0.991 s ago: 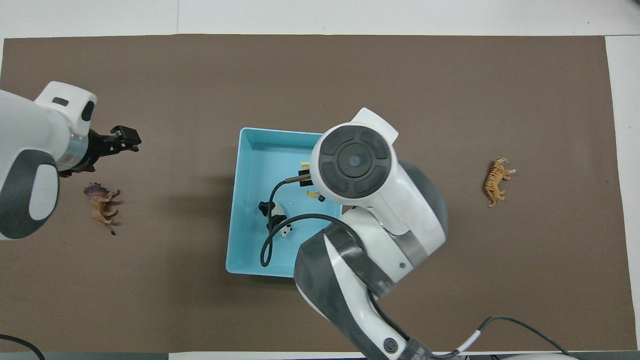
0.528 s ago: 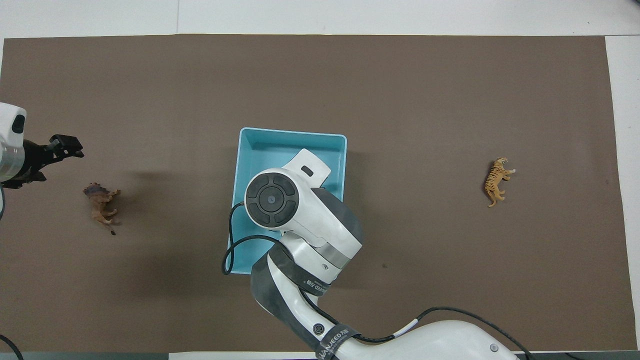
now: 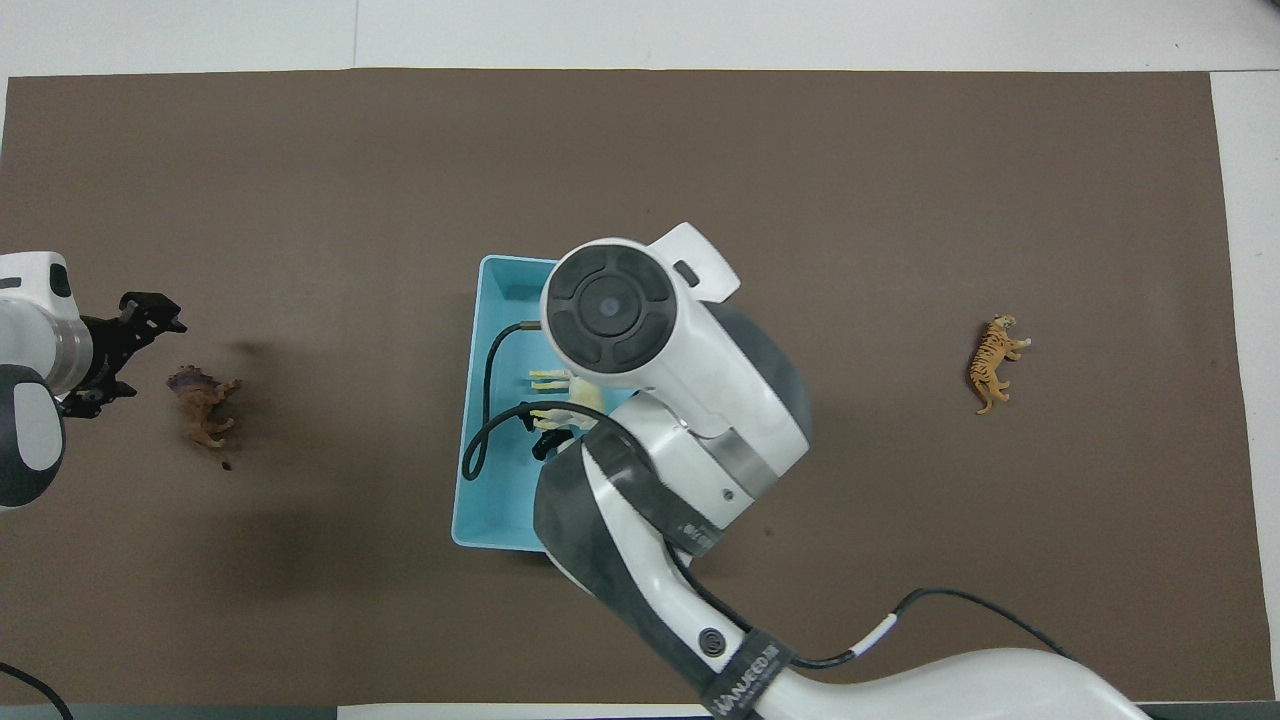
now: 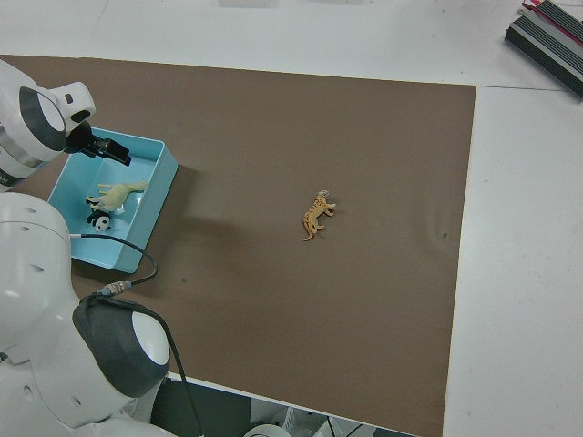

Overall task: Put all toys into storage box
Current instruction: 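Grasp the brown horse with the left gripper while the right gripper grasps the tiger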

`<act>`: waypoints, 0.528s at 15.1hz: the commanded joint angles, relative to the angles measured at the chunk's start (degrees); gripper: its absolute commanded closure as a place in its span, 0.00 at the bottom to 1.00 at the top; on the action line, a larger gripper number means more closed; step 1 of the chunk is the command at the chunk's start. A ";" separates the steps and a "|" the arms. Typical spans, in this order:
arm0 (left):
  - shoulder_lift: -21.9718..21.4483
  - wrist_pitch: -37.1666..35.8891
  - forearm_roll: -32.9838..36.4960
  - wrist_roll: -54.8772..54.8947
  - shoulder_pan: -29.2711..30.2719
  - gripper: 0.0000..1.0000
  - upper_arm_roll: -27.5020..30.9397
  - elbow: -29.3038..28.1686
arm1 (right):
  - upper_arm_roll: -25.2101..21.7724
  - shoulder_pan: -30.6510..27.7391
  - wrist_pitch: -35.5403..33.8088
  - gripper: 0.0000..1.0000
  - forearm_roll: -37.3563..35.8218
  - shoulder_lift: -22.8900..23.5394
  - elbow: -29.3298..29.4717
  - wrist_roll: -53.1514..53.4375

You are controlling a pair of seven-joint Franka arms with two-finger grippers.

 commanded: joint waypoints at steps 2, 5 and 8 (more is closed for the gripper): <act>-1.55 5.71 0.50 -0.73 1.17 0.00 -0.50 -5.94 | 0.75 -11.31 -8.68 0.00 0.05 -6.70 -1.58 -4.61; -1.28 7.20 0.50 -0.64 1.17 0.00 -0.50 -6.74 | 0.66 -21.85 -11.07 0.00 0.05 -8.90 -6.22 -13.23; -1.11 7.47 0.50 -0.02 1.87 0.00 -0.59 -7.53 | 0.75 -31.17 -4.51 0.00 0.05 -12.49 -16.21 -14.39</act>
